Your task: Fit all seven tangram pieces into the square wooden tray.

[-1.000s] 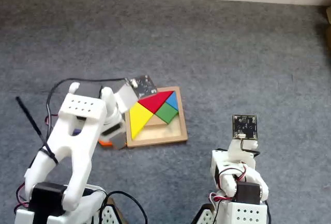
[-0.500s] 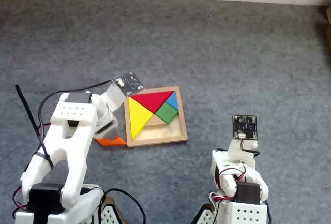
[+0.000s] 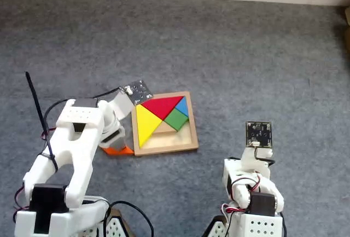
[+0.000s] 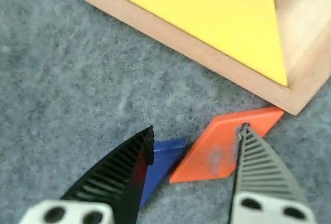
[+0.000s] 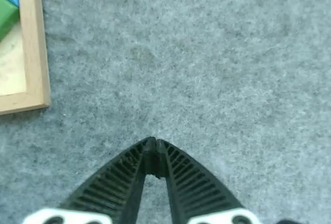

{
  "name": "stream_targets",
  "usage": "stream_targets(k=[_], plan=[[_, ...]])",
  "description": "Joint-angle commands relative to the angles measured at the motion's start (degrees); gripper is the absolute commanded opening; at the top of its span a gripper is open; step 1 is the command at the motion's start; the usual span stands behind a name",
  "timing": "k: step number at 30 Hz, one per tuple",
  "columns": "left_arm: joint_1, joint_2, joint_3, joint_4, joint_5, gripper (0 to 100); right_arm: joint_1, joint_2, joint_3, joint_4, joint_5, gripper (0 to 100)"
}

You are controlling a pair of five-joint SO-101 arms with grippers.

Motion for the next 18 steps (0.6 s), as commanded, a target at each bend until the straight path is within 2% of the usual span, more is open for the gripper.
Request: stream_targets(k=[1,6,12,18], plan=[[-0.3,-0.2,0.7,2.2,-0.6,25,0.7,-0.7,3.9,-1.1,0.4,0.5],[-0.3,-3.8,1.5,6.9,-0.6,25,0.7,-0.7,3.9,-1.1,0.4,0.5],[1.7,-8.8,10.2,3.9,-0.6,25,0.7,-0.7,3.9,-1.1,0.4,0.5],[2.5,-13.1,13.8,3.9,-0.5,25,0.7,-0.7,3.9,-1.1,0.4,0.5]])
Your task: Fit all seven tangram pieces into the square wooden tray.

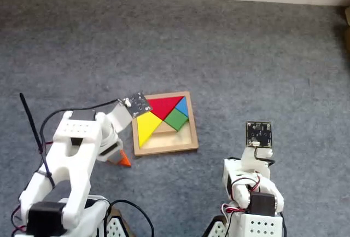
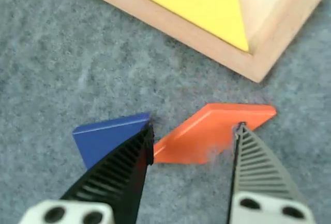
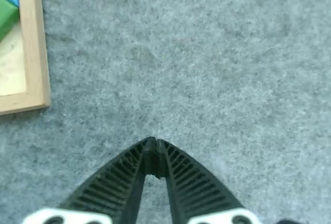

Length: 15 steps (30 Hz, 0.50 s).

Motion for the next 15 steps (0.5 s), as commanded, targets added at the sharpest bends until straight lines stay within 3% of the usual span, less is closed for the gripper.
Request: stream_targets(k=[1,11,15], plan=[[1.7,-1.1,3.3,-0.1,-0.4,25,0.7,-0.7,3.9,-1.1,0.4,0.5],[1.7,-1.2,3.5,0.7,-0.5,25,0.7,-0.7,3.9,-1.1,0.3,0.5],[1.7,-1.4,3.6,0.7,-0.5,18,0.7,-0.7,3.9,-1.1,0.3,0.5]])
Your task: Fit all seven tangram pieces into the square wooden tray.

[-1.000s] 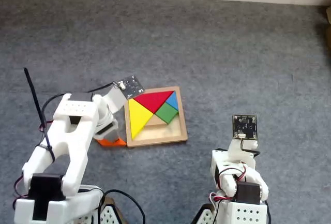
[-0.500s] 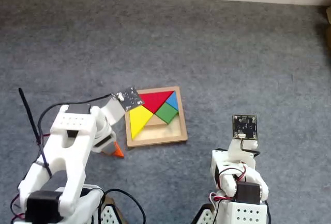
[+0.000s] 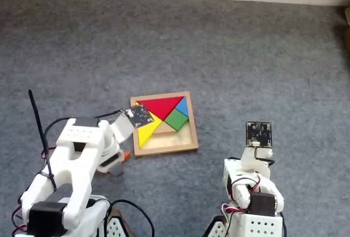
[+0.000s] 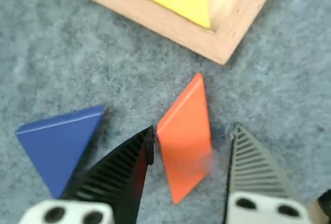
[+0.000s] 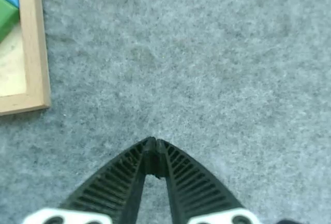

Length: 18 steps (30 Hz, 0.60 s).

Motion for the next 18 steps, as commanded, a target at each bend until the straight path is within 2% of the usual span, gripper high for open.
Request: stream_targets(k=[1,8,14,18], plan=[[1.3,-1.1,0.1,0.3,-0.5,17,0.7,-0.7,3.9,-1.1,0.3,0.5],[0.9,-1.2,-3.1,0.6,0.0,11,0.7,-0.7,3.9,-1.1,0.3,0.5],[1.5,-1.2,-13.0,5.6,6.9,9,0.7,-0.7,3.9,-1.1,0.3,0.5],[5.4,-1.2,-15.0,5.3,10.5,10,0.7,-0.7,3.9,-1.1,0.3,0.5]])
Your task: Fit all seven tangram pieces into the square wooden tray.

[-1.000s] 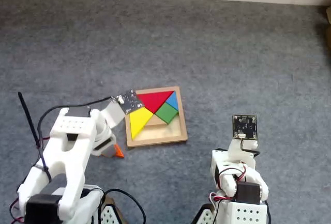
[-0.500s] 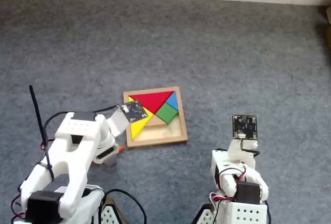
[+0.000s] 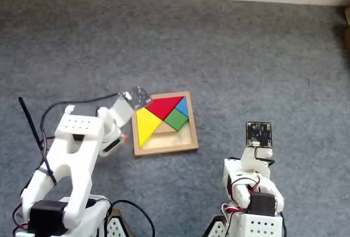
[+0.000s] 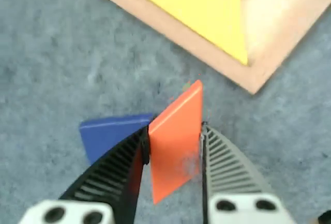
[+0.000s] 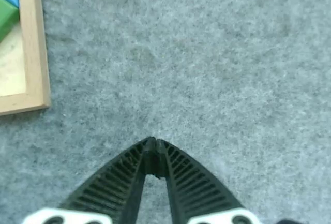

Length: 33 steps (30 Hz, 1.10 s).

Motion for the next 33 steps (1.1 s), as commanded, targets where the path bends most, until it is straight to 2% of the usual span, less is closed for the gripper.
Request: stream_targets(k=[1,4,9,16,22,28,33], plan=[[5.6,-1.3,-3.5,0.4,3.9,10,0.7,-0.7,3.9,-1.1,0.3,0.5],[9.4,-1.1,-3.4,0.4,7.7,15,0.7,-0.7,3.9,-1.1,0.3,0.5],[10.3,-0.9,-3.6,0.5,11.5,34,0.7,-0.7,3.9,-1.1,0.3,0.5],[11.6,-1.3,-6.0,4.3,11.5,28,0.7,-0.7,3.9,-1.1,0.4,0.5],[11.2,-0.7,-2.5,4.7,11.6,28,0.7,-0.7,3.9,-1.1,0.4,0.5],[6.4,-0.7,2.6,-3.4,11.5,28,0.7,-0.7,3.9,-1.1,0.4,0.5],[5.8,-0.6,6.4,-6.2,9.9,28,0.7,-0.7,3.9,-1.1,0.4,0.5]])
